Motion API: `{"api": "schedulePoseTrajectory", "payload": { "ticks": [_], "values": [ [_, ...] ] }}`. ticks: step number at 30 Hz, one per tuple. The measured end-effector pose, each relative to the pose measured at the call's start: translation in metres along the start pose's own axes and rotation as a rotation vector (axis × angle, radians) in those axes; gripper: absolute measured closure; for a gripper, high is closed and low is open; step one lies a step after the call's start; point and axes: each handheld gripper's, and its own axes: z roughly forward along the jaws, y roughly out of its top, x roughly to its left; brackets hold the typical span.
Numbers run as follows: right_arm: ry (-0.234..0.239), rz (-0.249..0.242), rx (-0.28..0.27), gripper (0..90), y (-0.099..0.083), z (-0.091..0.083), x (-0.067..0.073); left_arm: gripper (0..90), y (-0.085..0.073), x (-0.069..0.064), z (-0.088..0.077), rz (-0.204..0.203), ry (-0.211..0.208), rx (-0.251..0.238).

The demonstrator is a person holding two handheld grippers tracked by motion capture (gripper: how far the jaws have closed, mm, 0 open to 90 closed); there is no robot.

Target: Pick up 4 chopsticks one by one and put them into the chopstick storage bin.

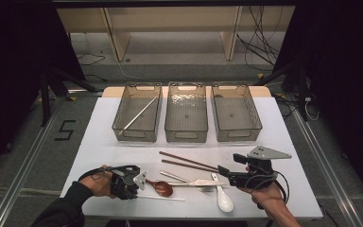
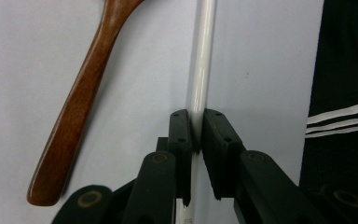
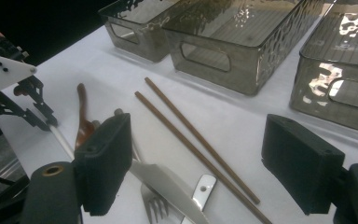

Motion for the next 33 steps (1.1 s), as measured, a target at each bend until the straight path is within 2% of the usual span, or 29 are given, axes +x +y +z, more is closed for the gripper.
{"api": "schedulePoseTrajectory", "payload": {
  "ticks": [12, 14, 16, 18, 22, 23, 24, 26, 30, 31, 33],
  "values": [
    [0.001, 0.005, 0.002, 25.4, 0.0, 0.0, -0.001, 83.5, 0.0, -0.003, 0.0, 0.038, -0.004, 0.0],
    [-0.001, 0.006, 0.001, 25.4, 0.0, 0.0, -0.001, 83.7, 0.001, -0.004, 0.0, 0.047, -0.016, -0.004],
    [0.0, 0.005, 0.0, 25.4, 0.0, 0.0, -0.001, 83.7, 0.003, -0.005, 0.0, 0.057, -0.007, 0.002],
    [0.001, 0.007, 0.0, 25.4, 0.0, 0.0, -0.001, 83.7, 0.003, -0.006, -0.001, 0.052, -0.007, -0.008],
    [0.0, 0.005, -0.001, 25.4, 0.0, 0.0, -0.002, 83.8, 0.006, -0.007, -0.007, 0.064, -0.001, -0.043],
    [0.0, 0.006, -0.001, 25.4, 0.0, 0.0, -0.002, 83.8, 0.007, -0.008, -0.009, 0.06, 0.01, -0.055],
    [-0.001, 0.005, -0.001, 25.4, 0.0, 0.0, -0.002, 83.8, 0.008, -0.008, -0.01, 0.052, 0.001, -0.065],
    [-0.001, 0.005, -0.002, 25.4, 0.0, -0.001, -0.001, 83.8, 0.009, -0.009, -0.013, 0.051, 0.018, -0.071],
    [-0.002, 0.007, -0.001, 25.4, 0.0, 0.0, -0.002, 83.8, 0.013, -0.01, -0.02, 0.051, 0.036, -0.123],
    [-0.002, 0.006, -0.001, 25.4, 0.0, 0.0, -0.002, 83.8, 0.013, -0.009, -0.022, 0.036, 0.045, -0.149],
    [-0.002, 0.008, -0.002, 25.4, 0.0, 0.0, -0.002, 83.8, 0.014, -0.008, -0.026, 0.023, 0.061, -0.165]
  ]
}}
